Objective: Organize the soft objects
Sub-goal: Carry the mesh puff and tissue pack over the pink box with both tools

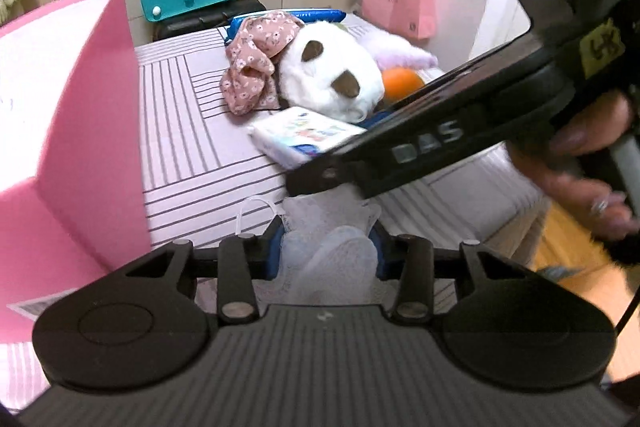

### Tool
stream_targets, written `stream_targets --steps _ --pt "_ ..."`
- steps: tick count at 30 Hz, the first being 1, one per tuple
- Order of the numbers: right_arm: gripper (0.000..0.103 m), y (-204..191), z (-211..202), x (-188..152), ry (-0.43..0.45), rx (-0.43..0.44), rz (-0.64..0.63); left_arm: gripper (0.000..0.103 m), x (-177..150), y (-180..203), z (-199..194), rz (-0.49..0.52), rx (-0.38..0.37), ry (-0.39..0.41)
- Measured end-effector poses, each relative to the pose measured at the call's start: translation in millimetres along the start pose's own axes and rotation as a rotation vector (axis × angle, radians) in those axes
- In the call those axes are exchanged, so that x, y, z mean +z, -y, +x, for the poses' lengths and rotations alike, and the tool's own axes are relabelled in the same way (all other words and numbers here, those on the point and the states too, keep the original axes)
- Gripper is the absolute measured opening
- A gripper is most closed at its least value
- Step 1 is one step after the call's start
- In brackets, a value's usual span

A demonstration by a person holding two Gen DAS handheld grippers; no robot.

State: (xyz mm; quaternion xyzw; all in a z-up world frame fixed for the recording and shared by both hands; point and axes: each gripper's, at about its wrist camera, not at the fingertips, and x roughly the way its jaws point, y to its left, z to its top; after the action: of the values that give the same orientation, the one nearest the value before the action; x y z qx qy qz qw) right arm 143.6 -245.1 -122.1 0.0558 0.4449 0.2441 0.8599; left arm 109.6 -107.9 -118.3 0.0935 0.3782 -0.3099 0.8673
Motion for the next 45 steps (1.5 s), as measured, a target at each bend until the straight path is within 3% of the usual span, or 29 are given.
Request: stream_targets --steps 3,6,15,18,20,24,27,32,38,45 --pt "0.053 11 -6 -5 -0.031 0.047 0.045 0.04 -2 -2 -2 0.022 0.002 -0.008" --pt "0.053 19 -13 -10 -0.032 0.039 0.061 0.04 -2 -4 -2 0.022 -0.002 -0.004" --pt "0.055 -7 -12 -17 0.022 -0.1 -0.163 0.046 -4 -3 -1 0.035 -0.011 -0.018" --pt "0.055 -15 3 -19 0.044 -0.194 -0.25 0.048 -4 0 0 0.046 0.002 -0.022" --pt "0.047 -20 5 -20 0.069 -0.212 -0.287 0.049 -4 0 1 0.033 0.007 -0.022" --pt "0.045 -26 -3 -21 0.051 -0.243 -0.295 0.041 0 5 2 0.092 0.015 -0.05" --pt "0.045 -24 -13 -25 0.048 -0.222 -0.245 0.035 3 2 -1 0.114 0.002 -0.067" --pt "0.045 -23 -29 -29 0.053 -0.181 -0.155 0.033 6 -1 -15 0.148 0.018 -0.046" --pt "0.045 -28 -46 -27 0.022 -0.125 -0.099 0.032 16 -8 -35 0.139 -0.019 -0.047" --pt "0.045 -50 -71 -21 -0.039 -0.054 -0.079 0.032 24 -21 -62 0.072 -0.109 -0.122"
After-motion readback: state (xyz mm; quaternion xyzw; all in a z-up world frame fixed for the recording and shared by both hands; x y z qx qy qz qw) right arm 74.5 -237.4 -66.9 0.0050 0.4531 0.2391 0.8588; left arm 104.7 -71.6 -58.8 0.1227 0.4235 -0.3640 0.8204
